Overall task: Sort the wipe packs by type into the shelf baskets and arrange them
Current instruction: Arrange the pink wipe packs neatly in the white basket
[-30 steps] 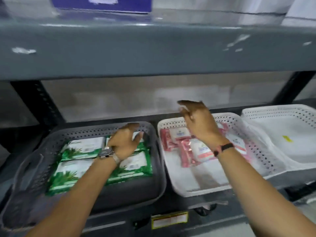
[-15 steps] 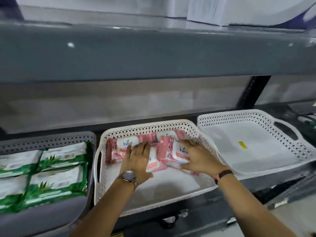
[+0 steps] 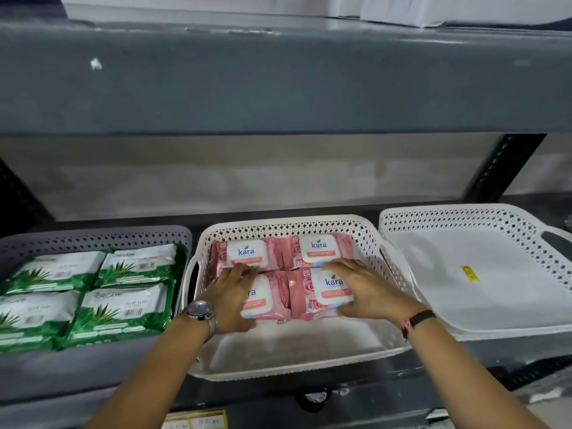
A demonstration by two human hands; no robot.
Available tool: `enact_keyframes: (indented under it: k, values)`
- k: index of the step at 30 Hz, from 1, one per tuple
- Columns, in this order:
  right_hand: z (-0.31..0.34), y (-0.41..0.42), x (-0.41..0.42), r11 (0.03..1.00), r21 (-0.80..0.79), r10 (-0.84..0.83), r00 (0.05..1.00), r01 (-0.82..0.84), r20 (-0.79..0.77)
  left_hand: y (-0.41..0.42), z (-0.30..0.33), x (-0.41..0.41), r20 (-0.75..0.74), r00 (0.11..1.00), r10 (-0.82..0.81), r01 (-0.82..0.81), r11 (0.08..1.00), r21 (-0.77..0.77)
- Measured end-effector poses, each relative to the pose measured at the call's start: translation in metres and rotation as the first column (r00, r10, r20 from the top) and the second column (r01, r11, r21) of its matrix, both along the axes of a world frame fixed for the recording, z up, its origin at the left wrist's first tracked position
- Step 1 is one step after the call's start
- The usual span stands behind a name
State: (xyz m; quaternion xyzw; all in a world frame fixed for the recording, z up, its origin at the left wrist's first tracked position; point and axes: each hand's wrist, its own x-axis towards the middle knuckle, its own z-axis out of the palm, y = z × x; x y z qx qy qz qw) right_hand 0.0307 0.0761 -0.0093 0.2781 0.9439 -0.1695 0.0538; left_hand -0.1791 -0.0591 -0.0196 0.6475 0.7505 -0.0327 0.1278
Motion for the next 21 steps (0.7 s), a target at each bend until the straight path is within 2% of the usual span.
enact_keyframes:
  k: [4, 9, 12, 14, 18, 21]
  values:
    - [0.0, 0.001, 0.001, 0.998, -0.062, -0.017, 0.999, 0.015, -0.031, 0.002, -0.002, -0.004, 0.092, 0.996, -0.014, 0.013, 1.0, 0.011]
    - [0.001, 0.001, 0.0, 0.988, -0.144, -0.043, 0.999, 0.046, 0.024, 0.001, 0.003, -0.004, 0.126, 0.992, -0.001, 0.003, 1.0, -0.014]
    - [0.008, 0.005, -0.013, 0.995, -0.032, -0.098, 0.991, 0.095, -0.088, 0.009, 0.01, 0.003, 0.153, 0.987, 0.047, -0.066, 0.99, 0.121]
    - [0.005, 0.007, -0.028, 0.987, 0.051, -0.15, 0.983, 0.156, -0.104, 0.019, 0.006, 0.009, 0.163, 0.976, 0.142, -0.173, 0.966, 0.191]
    - [-0.018, 0.014, -0.052, 0.977, 0.095, -0.193, 0.981, 0.191, 0.017, 0.033, -0.015, 0.018, 0.114, 0.934, 0.338, -0.35, 0.929, 0.118]
    - [-0.03, 0.017, -0.054, 0.982, 0.084, -0.17, 0.985, 0.167, 0.024, 0.037, -0.028, 0.019, 0.052, 0.932, 0.36, -0.363, 0.923, 0.124]
